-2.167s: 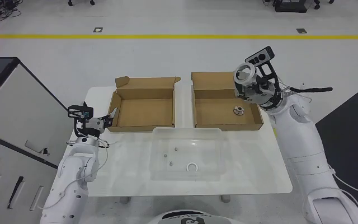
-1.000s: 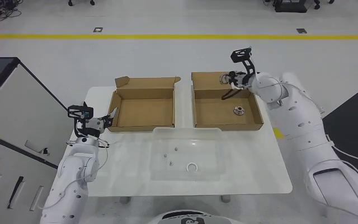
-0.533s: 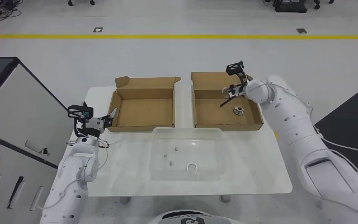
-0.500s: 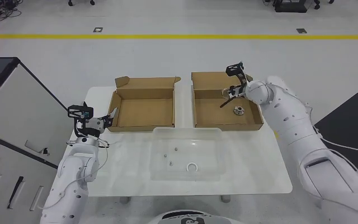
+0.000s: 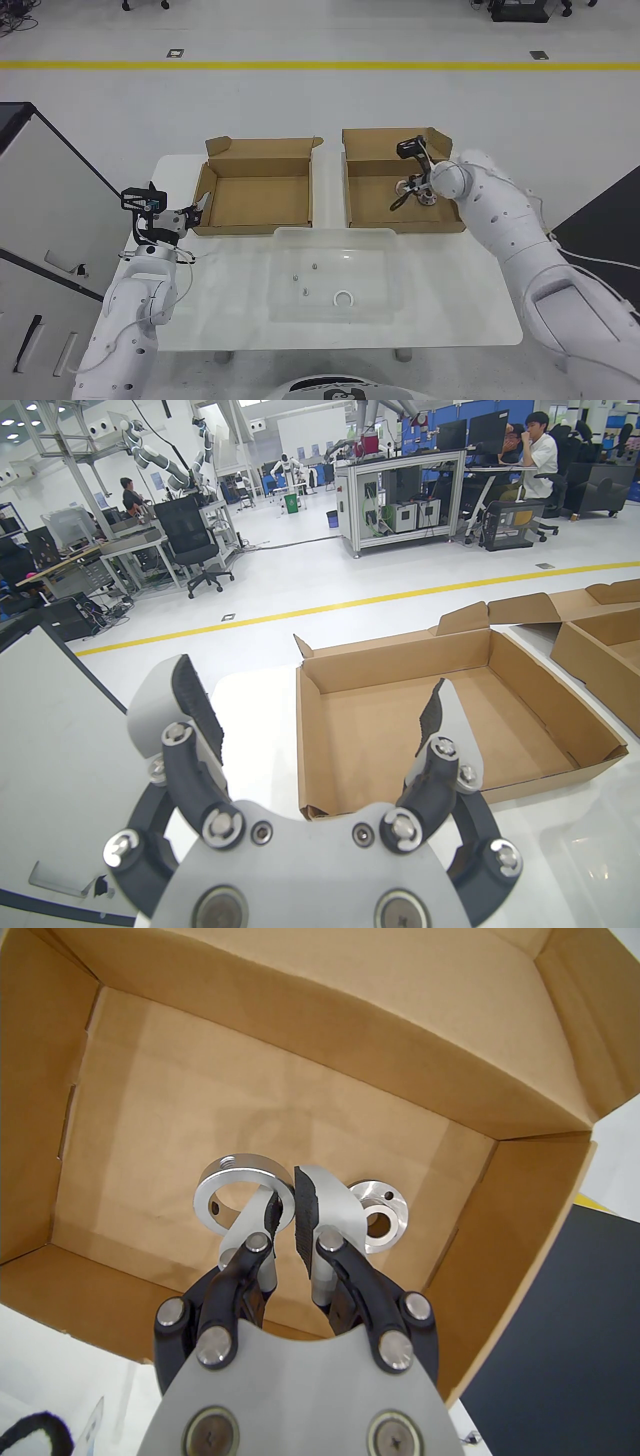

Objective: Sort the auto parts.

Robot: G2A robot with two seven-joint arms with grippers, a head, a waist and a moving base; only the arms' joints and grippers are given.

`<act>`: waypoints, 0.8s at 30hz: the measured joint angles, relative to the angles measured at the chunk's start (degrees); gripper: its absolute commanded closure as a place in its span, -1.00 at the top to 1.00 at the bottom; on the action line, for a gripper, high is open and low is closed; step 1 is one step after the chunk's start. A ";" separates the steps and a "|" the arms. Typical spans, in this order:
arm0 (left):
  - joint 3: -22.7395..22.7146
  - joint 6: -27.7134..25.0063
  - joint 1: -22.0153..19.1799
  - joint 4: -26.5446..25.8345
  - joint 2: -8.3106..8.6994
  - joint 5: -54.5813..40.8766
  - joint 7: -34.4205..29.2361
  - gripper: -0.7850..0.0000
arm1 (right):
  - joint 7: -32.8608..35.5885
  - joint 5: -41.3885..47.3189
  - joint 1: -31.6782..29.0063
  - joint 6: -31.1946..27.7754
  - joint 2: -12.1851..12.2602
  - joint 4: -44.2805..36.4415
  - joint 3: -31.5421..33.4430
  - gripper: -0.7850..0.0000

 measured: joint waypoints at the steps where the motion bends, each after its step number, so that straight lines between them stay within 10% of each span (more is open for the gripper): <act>1: 0.00 0.00 0.00 0.00 0.00 0.00 0.00 1.00 | 0.05 -0.24 0.06 0.10 -0.14 0.38 -0.22 -1.00; 24: 0.00 0.00 0.00 0.00 0.00 0.00 0.00 1.00 | 0.76 -3.12 0.51 0.48 -2.07 4.84 -1.87 -1.00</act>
